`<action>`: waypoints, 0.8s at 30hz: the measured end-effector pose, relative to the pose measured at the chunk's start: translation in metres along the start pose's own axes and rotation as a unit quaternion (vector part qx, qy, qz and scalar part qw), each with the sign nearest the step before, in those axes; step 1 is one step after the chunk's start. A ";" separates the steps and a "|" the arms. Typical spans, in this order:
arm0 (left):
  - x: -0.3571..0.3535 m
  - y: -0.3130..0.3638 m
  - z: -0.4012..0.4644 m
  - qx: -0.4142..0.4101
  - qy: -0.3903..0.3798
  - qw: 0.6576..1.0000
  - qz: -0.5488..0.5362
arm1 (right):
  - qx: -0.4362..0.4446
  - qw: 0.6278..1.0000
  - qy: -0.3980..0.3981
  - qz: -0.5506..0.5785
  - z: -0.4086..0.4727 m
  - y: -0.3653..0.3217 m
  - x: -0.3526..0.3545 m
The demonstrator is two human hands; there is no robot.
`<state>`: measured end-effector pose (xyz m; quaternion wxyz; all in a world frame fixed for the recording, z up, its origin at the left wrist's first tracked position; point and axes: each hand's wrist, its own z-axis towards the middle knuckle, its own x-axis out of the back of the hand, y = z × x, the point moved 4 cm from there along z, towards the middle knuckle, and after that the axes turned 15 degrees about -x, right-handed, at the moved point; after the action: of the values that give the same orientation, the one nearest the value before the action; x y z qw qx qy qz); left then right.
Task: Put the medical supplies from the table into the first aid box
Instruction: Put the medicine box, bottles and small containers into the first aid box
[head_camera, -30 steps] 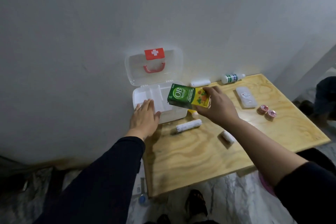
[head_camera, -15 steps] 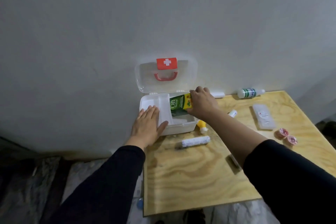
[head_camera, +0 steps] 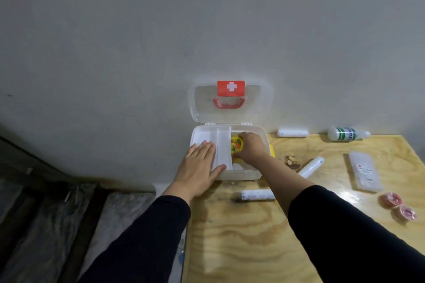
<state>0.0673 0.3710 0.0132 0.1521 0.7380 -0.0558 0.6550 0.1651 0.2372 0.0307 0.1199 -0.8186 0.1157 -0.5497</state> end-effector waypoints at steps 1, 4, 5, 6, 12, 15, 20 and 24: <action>0.000 0.001 0.001 -0.001 0.001 1.000 -0.002 | -0.007 1.000 -0.006 0.013 0.001 0.001 -0.002; 0.000 0.008 0.005 -0.004 0.003 1.000 0.001 | -0.022 0.999 -0.010 0.028 0.005 0.009 -0.004; 0.000 0.011 0.007 -0.005 0.003 1.000 0.002 | -0.025 0.999 -0.009 0.031 0.005 0.012 -0.003; 0.000 0.014 0.010 -0.006 0.002 1.000 0.003 | -0.028 0.999 -0.008 0.032 0.006 0.015 -0.002; 0.001 0.024 0.017 -0.010 0.000 1.000 0.006 | -0.034 0.998 -0.004 0.043 0.004 0.028 0.008; 0.004 0.026 0.016 -0.009 -0.008 1.000 0.004 | -0.020 0.998 0.016 0.059 -0.003 0.032 0.023; 0.021 0.030 0.019 -0.016 -0.023 0.999 -0.014 | -0.012 0.991 0.068 0.115 -0.024 0.050 0.057; 0.052 0.051 0.039 -0.059 0.021 0.998 -0.007 | -0.047 0.983 0.117 0.130 -0.047 0.086 0.080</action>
<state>0.0966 0.3170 0.0687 0.2017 0.7140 -0.0860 0.6650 0.1458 0.1268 0.0896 0.1378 -0.7314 0.2601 -0.6151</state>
